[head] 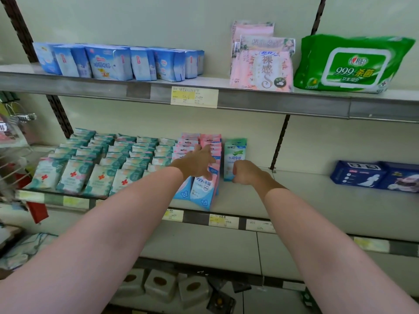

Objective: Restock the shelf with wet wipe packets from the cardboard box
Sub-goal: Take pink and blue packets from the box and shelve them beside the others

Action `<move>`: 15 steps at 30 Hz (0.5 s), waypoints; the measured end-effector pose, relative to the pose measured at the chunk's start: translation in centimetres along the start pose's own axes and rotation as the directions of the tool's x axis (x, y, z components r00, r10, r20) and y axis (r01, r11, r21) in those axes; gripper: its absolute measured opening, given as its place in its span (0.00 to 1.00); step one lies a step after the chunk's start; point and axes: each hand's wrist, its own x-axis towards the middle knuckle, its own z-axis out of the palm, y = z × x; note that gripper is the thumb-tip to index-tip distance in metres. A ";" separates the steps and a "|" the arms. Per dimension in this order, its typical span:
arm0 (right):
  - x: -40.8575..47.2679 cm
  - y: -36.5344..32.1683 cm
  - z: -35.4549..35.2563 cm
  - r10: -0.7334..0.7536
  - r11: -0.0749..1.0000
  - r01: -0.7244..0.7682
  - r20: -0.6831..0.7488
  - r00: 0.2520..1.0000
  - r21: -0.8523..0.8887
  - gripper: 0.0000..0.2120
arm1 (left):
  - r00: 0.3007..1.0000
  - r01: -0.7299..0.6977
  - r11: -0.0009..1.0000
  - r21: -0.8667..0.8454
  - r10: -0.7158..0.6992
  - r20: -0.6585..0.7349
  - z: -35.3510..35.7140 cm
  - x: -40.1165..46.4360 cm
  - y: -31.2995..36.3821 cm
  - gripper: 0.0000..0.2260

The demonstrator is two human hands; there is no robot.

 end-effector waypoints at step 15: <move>2.4 0.0 1.2 -0.013 1.000 0.013 0.014 1.000 0.005 0.16 | 0.992 0.125 0.985 -0.121 -0.127 -0.014 1.0 3.1 -0.9 0.23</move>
